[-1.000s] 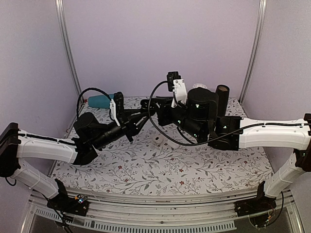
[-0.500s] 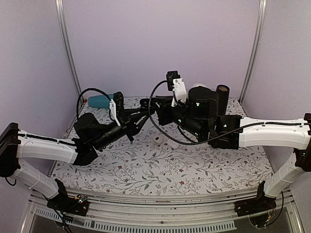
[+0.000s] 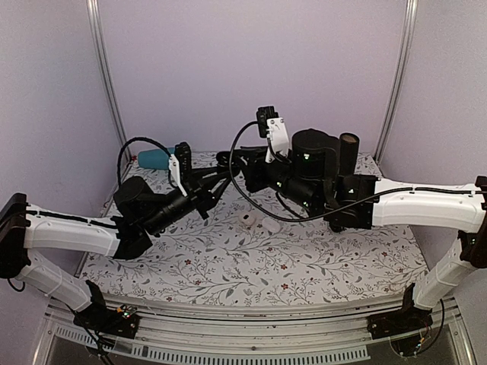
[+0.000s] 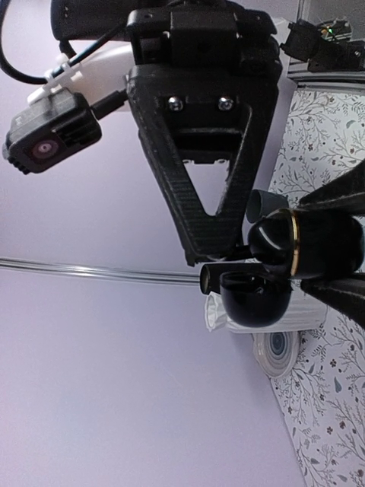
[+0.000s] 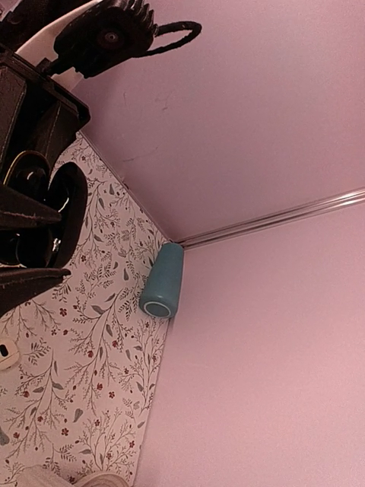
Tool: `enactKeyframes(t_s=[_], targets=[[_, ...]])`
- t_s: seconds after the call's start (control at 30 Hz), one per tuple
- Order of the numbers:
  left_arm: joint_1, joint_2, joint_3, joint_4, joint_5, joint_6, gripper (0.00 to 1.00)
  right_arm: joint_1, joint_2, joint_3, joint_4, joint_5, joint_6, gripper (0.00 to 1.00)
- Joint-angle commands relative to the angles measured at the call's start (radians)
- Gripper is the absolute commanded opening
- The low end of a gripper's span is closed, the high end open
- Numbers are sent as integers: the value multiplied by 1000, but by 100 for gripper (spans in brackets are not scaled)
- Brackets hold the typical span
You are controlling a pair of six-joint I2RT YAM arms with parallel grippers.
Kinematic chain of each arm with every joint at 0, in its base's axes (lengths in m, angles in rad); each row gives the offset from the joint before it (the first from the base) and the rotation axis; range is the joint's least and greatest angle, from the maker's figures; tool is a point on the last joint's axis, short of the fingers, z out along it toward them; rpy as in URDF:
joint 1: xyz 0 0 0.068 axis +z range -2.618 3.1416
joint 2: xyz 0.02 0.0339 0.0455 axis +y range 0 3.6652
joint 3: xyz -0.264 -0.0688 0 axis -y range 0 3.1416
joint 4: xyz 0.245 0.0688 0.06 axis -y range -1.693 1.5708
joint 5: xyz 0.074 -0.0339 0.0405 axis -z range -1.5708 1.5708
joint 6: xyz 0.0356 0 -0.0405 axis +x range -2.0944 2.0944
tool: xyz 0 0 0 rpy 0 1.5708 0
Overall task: Insert the wireless bluetooth earbuds into the charging case
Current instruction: Place the right earbud in the right side groove of the charging case.
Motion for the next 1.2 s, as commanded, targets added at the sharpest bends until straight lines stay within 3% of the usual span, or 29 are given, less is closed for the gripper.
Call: enactKeyframes(t_s=[0.0, 1.17], targets=[[-1, -36, 40, 83, -40, 36, 0, 13, 32, 17, -89, -87, 10, 6], [0, -24, 41, 79, -100, 38, 0, 13, 14, 19, -102, -120, 12, 13]])
